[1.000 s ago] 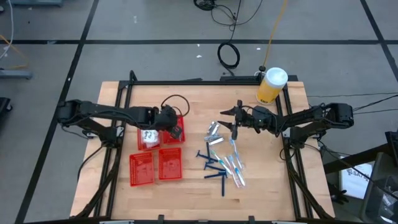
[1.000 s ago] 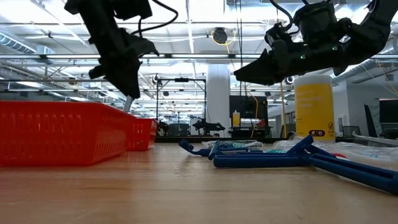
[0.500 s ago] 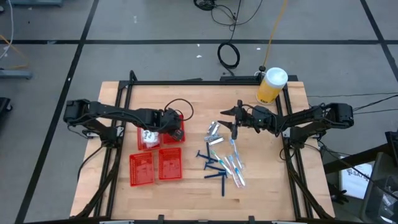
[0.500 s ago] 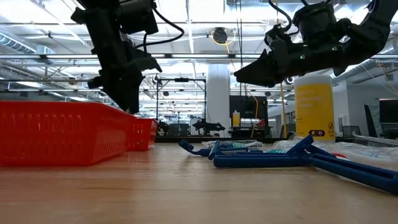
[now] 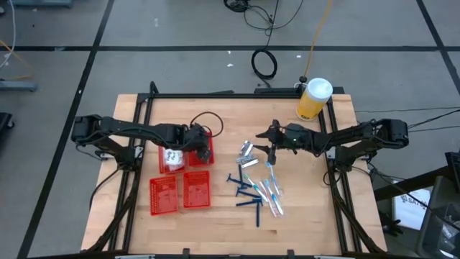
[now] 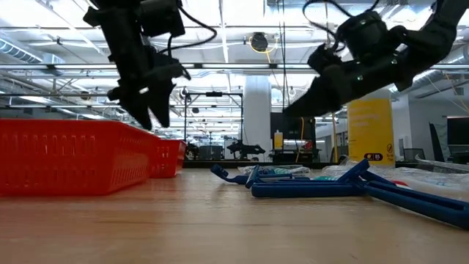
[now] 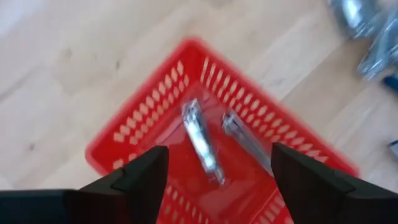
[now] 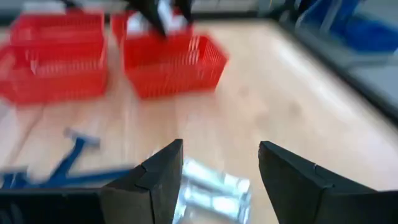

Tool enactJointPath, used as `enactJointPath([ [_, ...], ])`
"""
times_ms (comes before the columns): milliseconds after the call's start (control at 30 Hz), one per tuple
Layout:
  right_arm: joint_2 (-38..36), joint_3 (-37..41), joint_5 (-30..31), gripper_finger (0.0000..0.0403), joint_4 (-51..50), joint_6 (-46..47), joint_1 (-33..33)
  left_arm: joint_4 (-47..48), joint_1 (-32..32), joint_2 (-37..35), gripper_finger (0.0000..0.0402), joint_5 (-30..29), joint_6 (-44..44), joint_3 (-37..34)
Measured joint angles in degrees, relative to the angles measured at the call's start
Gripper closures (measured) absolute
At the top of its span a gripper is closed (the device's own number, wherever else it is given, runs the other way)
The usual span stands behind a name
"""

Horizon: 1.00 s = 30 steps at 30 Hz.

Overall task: Pick & Place Travel size toiletries
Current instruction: Put the silver nail cutter into the top right red basket

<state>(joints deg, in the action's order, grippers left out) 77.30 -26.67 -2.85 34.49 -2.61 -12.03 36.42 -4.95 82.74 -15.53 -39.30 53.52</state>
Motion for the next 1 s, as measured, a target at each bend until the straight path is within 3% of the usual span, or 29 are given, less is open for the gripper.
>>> enactJointPath([
  [300,0.0,-2.8,-1.8,0.0206,-19.4,-1.3,4.2,-19.5,-2.3,-5.5,0.0130,-0.1,18.8,0.1],
  [567,4.9,-2.9,-1.8,0.0207,-16.0,-1.1,9.1,-38.3,-3.8,-5.4,0.0139,-0.1,32.3,0.1],
  [767,10.8,-3.0,-1.4,0.0207,-12.9,0.2,9.4,-40.6,-4.7,-5.1,0.0133,-0.1,32.1,0.1],
  [1000,12.8,-3.0,-1.8,0.0207,-9.0,-1.2,8.9,-37.6,-4.8,-5.1,0.0133,-0.1,31.5,0.1],
])
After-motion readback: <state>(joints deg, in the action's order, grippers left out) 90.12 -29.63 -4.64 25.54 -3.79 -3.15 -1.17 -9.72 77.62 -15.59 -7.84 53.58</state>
